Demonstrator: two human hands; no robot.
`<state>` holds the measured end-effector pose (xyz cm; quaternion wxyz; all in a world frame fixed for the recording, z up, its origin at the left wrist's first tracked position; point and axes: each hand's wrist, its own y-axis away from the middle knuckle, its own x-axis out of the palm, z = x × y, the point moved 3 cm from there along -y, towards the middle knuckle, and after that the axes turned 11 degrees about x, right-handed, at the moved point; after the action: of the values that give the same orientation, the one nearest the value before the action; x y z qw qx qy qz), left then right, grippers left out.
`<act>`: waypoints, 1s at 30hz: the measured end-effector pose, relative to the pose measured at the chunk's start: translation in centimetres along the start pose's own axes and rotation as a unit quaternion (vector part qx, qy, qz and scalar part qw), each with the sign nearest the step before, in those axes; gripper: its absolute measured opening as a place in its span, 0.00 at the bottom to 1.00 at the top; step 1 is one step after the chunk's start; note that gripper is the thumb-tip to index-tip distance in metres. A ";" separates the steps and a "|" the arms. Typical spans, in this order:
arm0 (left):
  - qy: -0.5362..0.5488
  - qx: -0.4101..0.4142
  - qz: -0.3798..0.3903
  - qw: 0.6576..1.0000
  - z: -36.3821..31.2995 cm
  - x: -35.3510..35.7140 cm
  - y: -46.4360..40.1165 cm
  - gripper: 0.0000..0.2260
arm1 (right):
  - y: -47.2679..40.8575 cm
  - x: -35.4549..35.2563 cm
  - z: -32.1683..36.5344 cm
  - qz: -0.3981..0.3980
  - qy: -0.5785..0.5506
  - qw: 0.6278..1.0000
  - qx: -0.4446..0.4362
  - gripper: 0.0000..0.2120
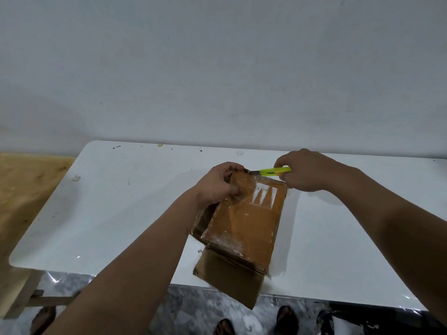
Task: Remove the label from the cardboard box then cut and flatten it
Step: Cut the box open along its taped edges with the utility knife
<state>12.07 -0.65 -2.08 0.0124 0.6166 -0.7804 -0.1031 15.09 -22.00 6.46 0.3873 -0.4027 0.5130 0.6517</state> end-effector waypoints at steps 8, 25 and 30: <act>-0.005 -0.005 0.009 1.000 -0.1 0.0 0.0 0.26 | 0.4 -0.1 -0.1 -0.020 0.083 0.996 0.010 0.17; -0.059 -0.017 0.003 0.998 -0.2 -1.1 0.4 0.25 | 1.9 1.1 -4.9 0.159 -0.054 0.979 0.115 0.10; -0.101 -0.011 -0.003 0.995 0.1 -0.8 0.7 0.29 | 1.9 2.4 -6.5 0.112 -0.308 0.939 0.103 0.06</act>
<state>11.61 0.28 -2.00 -0.0604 0.6053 -0.7746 -0.1733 13.31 -28.50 3.96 0.4899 -0.0799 0.4747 0.7268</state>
